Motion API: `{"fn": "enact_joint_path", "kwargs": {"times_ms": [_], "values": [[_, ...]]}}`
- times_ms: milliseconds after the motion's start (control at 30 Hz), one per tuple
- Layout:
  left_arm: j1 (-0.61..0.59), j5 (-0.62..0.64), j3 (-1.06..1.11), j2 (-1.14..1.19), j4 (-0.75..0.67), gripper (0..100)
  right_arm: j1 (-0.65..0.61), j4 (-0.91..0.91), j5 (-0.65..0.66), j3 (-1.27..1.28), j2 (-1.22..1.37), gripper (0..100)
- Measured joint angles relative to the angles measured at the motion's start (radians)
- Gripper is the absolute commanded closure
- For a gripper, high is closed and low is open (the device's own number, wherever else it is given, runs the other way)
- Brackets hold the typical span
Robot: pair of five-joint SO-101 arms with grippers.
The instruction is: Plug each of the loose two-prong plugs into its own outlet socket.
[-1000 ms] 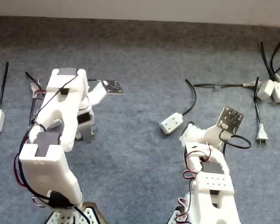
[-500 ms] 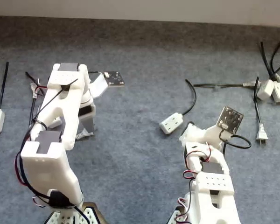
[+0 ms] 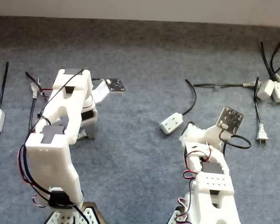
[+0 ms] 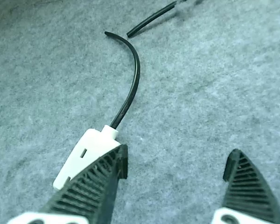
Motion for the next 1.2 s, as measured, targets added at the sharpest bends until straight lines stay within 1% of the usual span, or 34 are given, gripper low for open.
{"fn": "enact_joint_path", "kwargs": {"times_ms": [133, 333, 467, 600, 733, 833, 1000, 1200], "values": [[0.000, 0.000, -0.005, 0.000, 0.005, 78, 0.000, 0.000, 0.000, 0.000, 0.000, 67.0], [0.000, 0.000, -0.091, -0.061, 0.143, 78, 0.000, 0.000, 0.000, 0.000, 0.000, 67.0], [-0.011, 0.000, -0.103, -0.094, 0.161, 78, 0.000, 0.000, 0.000, 0.000, 0.000, 67.0], [-0.026, 0.000, -0.097, -0.095, 0.157, 78, 0.000, 0.000, 0.000, 0.000, 0.000, 67.0], [-0.026, 0.000, -0.077, -0.025, 0.097, 78, 0.000, 0.000, 0.000, 0.000, 0.000, 67.0], [-0.026, 0.000, -0.077, 0.025, 0.078, 78, 0.000, 0.000, 0.000, 0.000, 0.000, 67.0], [-0.026, 0.000, -0.077, 0.051, 0.074, 78, 0.000, 0.000, 0.000, 0.000, 0.000, 67.0], [-0.026, 0.000, -0.084, 0.052, 0.074, 78, 0.000, -0.060, 0.000, 0.003, 0.000, 67.0]]}}
